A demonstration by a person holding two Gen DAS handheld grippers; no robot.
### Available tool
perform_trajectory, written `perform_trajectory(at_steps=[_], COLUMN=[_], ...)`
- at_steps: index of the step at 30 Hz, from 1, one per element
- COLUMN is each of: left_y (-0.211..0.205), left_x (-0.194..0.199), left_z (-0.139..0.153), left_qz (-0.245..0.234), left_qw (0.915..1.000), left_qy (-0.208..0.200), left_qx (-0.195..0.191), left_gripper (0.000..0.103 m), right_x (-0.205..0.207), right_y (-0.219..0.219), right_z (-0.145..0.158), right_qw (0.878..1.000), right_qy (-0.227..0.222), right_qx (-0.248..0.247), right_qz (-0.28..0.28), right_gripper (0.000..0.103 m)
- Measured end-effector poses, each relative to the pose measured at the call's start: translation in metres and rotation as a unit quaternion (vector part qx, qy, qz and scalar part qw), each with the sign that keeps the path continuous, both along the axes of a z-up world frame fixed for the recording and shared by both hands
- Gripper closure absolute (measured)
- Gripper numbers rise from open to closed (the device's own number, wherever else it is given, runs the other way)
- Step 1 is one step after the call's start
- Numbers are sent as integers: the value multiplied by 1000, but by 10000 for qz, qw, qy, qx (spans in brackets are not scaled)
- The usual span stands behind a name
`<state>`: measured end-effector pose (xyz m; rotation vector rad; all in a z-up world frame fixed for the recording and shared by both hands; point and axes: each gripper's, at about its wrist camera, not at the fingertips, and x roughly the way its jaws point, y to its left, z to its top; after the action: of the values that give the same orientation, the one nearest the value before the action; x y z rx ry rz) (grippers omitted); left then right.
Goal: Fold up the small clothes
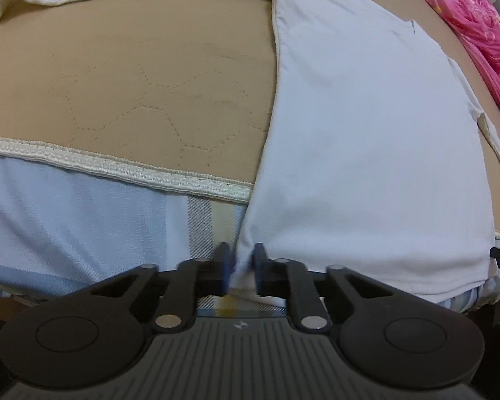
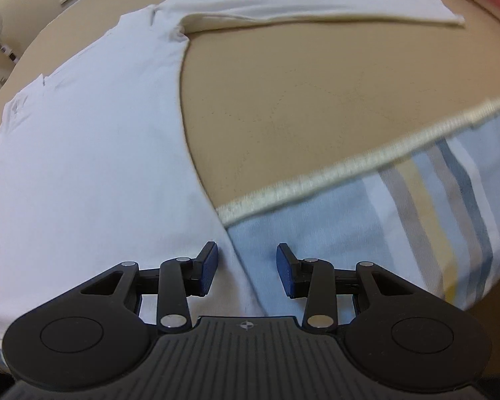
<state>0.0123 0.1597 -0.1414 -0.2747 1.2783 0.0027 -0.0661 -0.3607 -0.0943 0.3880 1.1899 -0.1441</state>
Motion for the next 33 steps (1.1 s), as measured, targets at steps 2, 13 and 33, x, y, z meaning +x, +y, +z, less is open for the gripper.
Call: perform_trajectory(at_steps=[2, 13, 33], left_y=[-2, 8, -5], left_x=[-2, -39, -27], left_z=[5, 52, 32], left_qz=[-63, 107, 15], left_qw=[9999, 9945, 9980], left_qy=[-80, -1039, -614], left_qx=[40, -25, 173], left_gripper=[95, 97, 97], right_x=[-5, -27, -3], right_y=[2, -32, -9], right_z=[2, 39, 18], right_qw=[10000, 9906, 9966], right_qy=[24, -839, -647], right_qx=[54, -392, 274], right_qz=[13, -1008, -441], right_gripper=[62, 103, 100])
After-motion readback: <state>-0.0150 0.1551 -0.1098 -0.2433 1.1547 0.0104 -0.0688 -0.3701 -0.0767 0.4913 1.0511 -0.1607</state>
